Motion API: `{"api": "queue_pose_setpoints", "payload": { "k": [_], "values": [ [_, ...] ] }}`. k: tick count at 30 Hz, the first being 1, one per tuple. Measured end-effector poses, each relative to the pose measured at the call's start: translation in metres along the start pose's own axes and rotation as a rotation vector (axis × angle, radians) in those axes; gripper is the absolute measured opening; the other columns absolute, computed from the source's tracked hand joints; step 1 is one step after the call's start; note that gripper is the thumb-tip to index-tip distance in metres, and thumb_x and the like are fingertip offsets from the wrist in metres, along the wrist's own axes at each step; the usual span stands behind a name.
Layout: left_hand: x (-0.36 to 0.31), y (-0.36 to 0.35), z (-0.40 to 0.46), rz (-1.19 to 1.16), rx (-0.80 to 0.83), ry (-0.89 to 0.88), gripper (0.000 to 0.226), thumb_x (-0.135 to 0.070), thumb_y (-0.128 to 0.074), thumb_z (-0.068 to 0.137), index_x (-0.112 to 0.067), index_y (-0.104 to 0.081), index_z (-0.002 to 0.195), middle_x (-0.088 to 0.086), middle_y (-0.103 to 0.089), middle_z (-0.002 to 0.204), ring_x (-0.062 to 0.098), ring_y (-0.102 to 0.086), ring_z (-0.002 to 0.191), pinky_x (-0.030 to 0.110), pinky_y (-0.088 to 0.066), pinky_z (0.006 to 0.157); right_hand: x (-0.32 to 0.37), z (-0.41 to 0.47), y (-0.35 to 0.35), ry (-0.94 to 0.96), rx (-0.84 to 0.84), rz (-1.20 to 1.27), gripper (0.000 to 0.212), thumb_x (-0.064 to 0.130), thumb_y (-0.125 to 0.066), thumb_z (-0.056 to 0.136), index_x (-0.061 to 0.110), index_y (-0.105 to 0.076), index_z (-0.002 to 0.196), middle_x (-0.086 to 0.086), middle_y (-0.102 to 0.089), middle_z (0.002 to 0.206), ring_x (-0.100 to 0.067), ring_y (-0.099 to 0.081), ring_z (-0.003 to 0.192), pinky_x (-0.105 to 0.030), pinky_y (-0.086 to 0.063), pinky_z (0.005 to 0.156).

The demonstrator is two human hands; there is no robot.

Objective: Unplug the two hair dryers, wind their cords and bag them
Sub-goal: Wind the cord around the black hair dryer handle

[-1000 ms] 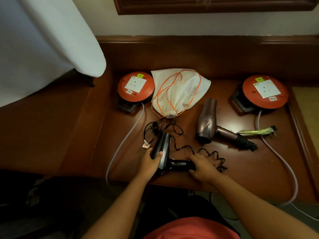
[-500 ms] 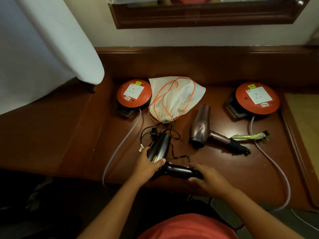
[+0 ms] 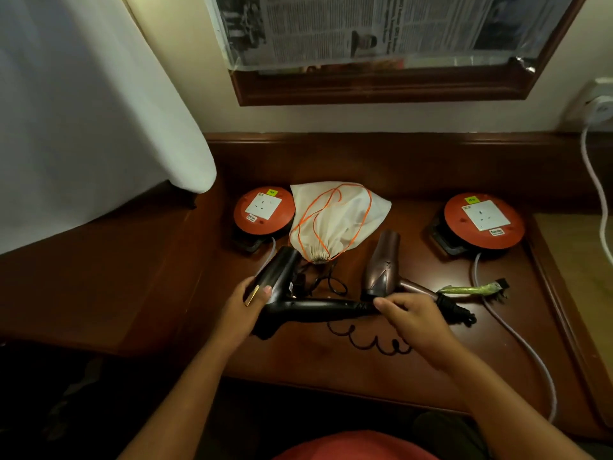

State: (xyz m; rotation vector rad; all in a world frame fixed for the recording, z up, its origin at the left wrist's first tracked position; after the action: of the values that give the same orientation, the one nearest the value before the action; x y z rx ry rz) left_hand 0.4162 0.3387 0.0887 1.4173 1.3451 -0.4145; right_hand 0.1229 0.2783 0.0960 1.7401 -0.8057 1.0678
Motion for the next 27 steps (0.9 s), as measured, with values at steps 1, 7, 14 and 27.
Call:
{"api": "queue_pose_setpoints", "payload": {
  "k": [1,7,14,27],
  "values": [
    [-0.003,0.003,0.0,0.015,-0.007,-0.021,0.054,-0.04,-0.053,0.094,-0.019,-0.041,0.142,0.006,-0.053,0.132,0.022,-0.054,0.117,0.031,-0.045,0.089,0.01,0.002,0.002,0.001,-0.008,0.048,0.033,0.02,-0.062,0.091,-0.001,-0.063,0.065,0.004,-0.038,0.047,-0.008,-0.033,0.043,-0.023,-0.026,0.046],
    [-0.041,0.019,-0.003,0.262,-0.003,-0.341,0.077,-0.054,-0.06,0.086,-0.032,-0.025,0.15,-0.003,-0.024,0.156,0.018,-0.03,0.139,0.044,-0.035,0.109,0.068,0.012,0.0,0.052,-0.008,0.34,0.032,0.015,-0.059,0.092,-0.008,-0.057,0.069,0.0,-0.032,0.047,-0.011,-0.024,0.04,-0.022,-0.019,0.042],
    [-0.052,-0.016,0.005,0.562,0.381,-0.568,0.075,-0.061,-0.063,0.075,-0.051,-0.028,0.139,-0.017,-0.049,0.139,0.016,-0.043,0.129,0.043,-0.039,0.105,0.109,0.012,-0.032,0.064,0.031,0.473,0.022,0.01,-0.055,0.093,-0.006,-0.055,0.077,0.004,-0.029,0.046,-0.007,-0.024,0.038,-0.017,-0.024,0.037],
    [-0.092,0.055,0.031,0.755,0.065,-0.776,0.026,-0.031,-0.061,0.084,-0.024,-0.051,0.107,0.0,-0.066,0.098,0.024,-0.063,0.091,0.035,-0.048,0.073,0.13,0.0,-0.048,-0.066,-0.027,0.384,0.005,0.006,-0.059,0.091,0.006,-0.061,0.095,-0.003,-0.046,0.063,-0.009,-0.034,0.045,-0.021,-0.024,0.039]
  ]
}}
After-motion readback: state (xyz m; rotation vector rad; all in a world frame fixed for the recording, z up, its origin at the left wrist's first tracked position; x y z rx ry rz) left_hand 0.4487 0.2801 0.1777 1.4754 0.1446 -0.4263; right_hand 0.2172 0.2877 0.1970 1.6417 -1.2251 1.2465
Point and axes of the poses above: each hand's wrist, its own z-axis towards the middle knuckle, its own y-axis out of the back of the hand, x = y × z, the point moved 3 cm from there along z, towards the middle knuckle
